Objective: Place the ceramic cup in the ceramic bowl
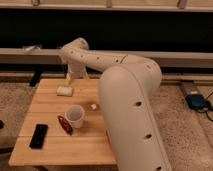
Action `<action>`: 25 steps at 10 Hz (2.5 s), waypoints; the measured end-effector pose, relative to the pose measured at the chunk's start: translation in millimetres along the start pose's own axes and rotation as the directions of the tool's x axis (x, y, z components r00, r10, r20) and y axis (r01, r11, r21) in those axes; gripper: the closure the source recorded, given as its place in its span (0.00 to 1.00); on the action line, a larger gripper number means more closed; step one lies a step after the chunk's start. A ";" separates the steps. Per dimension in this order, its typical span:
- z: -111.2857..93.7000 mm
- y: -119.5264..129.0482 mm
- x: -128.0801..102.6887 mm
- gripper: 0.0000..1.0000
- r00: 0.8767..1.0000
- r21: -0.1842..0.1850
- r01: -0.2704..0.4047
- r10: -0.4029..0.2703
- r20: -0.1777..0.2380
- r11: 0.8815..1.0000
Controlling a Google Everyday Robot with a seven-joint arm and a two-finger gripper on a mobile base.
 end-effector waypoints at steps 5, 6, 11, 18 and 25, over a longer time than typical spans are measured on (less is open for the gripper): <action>0.0 0.0 0.0 0.20 1.000 0.000 0.000 0.000 0.000 1.000; 0.0 0.0 0.0 0.20 1.000 0.000 0.000 0.000 0.000 1.000; 0.3 0.1 0.6 0.20 1.000 0.000 0.000 0.000 -0.001 1.000; -32.6 17.0 61.6 0.20 1.000 -0.001 0.027 -0.027 -0.013 1.000; -23.3 11.9 149.7 0.20 0.993 -0.012 0.008 -0.009 -0.116 1.000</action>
